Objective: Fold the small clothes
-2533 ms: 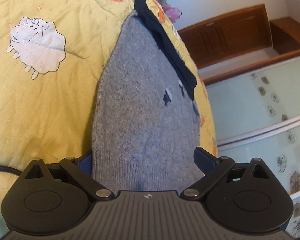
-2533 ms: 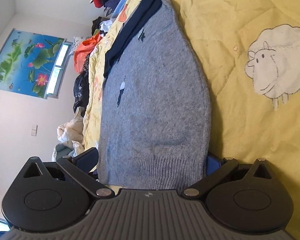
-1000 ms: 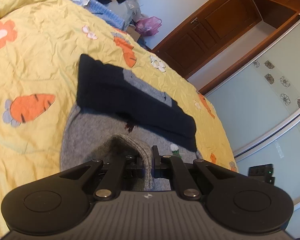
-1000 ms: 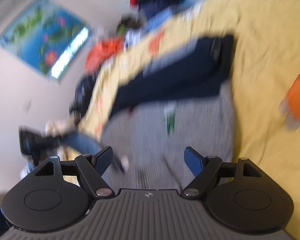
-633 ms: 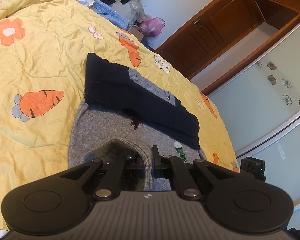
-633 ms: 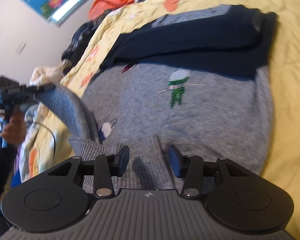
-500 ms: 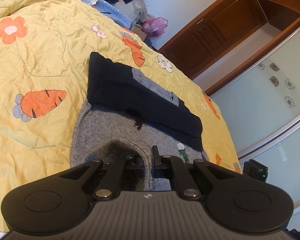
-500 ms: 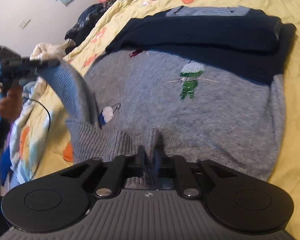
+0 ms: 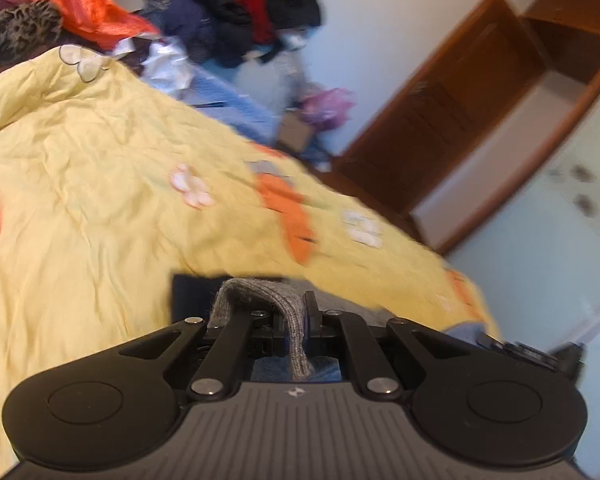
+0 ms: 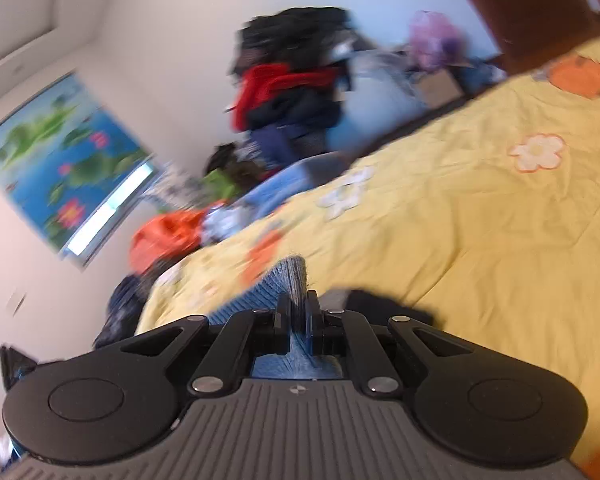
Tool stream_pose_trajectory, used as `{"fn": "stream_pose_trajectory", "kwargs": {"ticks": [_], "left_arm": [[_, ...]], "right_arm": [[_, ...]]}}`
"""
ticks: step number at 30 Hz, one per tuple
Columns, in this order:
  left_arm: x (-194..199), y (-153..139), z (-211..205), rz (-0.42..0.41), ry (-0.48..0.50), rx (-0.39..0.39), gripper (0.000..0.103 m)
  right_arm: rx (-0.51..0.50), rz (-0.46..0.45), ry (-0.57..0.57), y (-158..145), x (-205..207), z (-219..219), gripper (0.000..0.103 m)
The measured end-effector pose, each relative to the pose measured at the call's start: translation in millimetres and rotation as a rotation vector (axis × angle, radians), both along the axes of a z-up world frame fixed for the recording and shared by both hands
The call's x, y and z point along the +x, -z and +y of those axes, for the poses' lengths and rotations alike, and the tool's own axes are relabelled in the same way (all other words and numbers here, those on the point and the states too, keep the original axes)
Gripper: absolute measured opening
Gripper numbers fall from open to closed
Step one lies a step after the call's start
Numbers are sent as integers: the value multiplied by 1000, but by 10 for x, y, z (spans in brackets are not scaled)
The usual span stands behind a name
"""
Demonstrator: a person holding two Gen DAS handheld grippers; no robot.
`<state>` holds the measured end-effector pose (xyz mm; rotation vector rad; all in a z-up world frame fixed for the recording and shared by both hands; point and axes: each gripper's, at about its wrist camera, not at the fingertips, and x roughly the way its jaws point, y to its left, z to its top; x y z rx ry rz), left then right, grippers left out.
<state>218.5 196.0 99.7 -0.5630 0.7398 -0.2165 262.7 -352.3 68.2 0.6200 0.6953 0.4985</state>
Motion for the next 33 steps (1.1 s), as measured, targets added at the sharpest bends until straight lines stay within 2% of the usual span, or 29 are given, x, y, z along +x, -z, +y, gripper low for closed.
{"fn": "stream_pose_trajectory", "kwargs": {"ticks": [4,6,7,8,9,10,11,12,14,15,17,20,22,24,26,27,29,31,32,33], "left_arm": [[615,306,-57,84,-34,67,6],[789,388,-62,126,-56,44,8],[820,387,-65,113,-61,36,9],[822,372,-69,101,-64,41,16],[818,352,-61,107,-76,44,36],[779,334,-28,109,-97,32,52],[689,292,16,81,-138,30,82],[543,233,59,32,-201,52,95],[213,109,156,-53,-317,126,98],[69,87,194,-60,-343,158,98],[-212,121,211,-25,-330,197,98],[-672,349,81,55,-235,202,98],[-1001,527,-31,82,-190,153,98],[-1310,719,-74,125,-176,33,98],[-1552,885,-80,156,-202,-97,97],[-1661,916,-83,134,-221,-140,97],[-1706,960,-93,132,-234,-204,97],[-1651,963,-112,128,-248,-236,97],[-1593,977,-126,132,-251,-250,94],[-1526,988,-139,134,-256,-257,87]], "right_arm": [[-100,85,50,397,380,148,10],[-129,95,71,513,428,207,12],[-123,99,85,553,407,226,19],[-122,122,93,588,418,263,39],[-119,153,91,595,408,257,53],[-91,127,93,558,328,233,65],[-86,94,117,500,227,217,74],[-101,58,136,420,104,205,74],[-103,7,123,290,-130,162,74],[-95,1,109,248,-254,131,74],[-105,-5,96,177,-543,63,74],[-137,9,116,182,-1049,-55,74],[-130,55,128,266,-1353,-141,75],[-98,105,146,388,-1650,-205,75],[-77,141,153,494,-1897,-213,75],[-72,153,161,534,-1999,-208,75],[-31,145,166,579,-2167,-191,77],[-1,152,173,595,-2210,-162,78],[11,156,176,604,-2196,-136,78],[35,165,181,621,-2171,-106,78]]}}
